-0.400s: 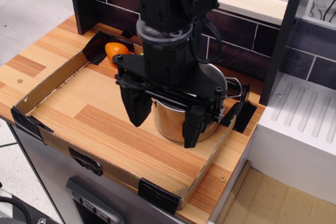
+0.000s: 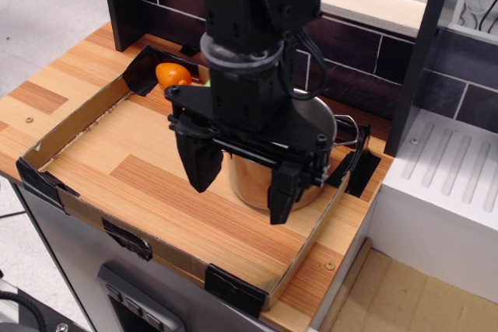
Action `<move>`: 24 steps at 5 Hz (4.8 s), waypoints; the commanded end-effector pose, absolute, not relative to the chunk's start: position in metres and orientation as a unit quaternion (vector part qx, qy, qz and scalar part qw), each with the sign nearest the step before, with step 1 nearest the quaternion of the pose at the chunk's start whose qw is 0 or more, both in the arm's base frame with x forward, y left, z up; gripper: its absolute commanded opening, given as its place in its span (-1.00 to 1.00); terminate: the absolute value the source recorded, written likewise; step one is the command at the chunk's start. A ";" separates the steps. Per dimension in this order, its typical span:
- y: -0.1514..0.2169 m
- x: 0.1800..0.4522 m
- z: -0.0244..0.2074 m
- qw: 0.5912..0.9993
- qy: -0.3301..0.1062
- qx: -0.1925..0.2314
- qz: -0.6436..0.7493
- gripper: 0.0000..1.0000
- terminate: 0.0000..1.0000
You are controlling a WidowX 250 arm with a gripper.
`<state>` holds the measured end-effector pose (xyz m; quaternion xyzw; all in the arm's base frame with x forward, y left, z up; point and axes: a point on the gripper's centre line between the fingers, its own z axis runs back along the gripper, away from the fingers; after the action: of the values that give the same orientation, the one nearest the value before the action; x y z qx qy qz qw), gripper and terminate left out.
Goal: Topple metal pot
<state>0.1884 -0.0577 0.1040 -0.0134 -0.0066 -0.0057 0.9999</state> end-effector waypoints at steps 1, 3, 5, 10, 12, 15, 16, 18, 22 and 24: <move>-0.032 0.216 0.131 0.983 -0.004 -0.027 -0.184 1.00 -1.00; -0.012 0.276 0.134 0.968 -0.042 -0.033 -0.244 1.00 -1.00; -0.009 0.322 0.112 0.967 -0.082 -0.017 -0.241 1.00 -1.00; -0.018 0.337 0.066 0.957 -0.064 0.015 -0.284 -1.00 -1.00; -0.019 0.330 0.077 0.950 -0.093 0.059 -0.293 -1.00 -1.00; -0.027 0.298 0.092 0.917 -0.173 0.170 -0.318 -1.00 -1.00; -0.026 0.287 0.092 0.885 -0.206 0.243 -0.341 -1.00 -1.00; -0.003 0.277 0.095 0.847 -0.229 0.303 -0.372 -1.00 -1.00; 0.009 0.260 0.081 0.854 -0.152 0.302 -0.395 1.00 -1.00; -0.001 0.232 0.076 0.838 -0.157 0.298 -0.430 1.00 -1.00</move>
<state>0.2271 0.0020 0.0685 0.2926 -0.1419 -0.4305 0.8420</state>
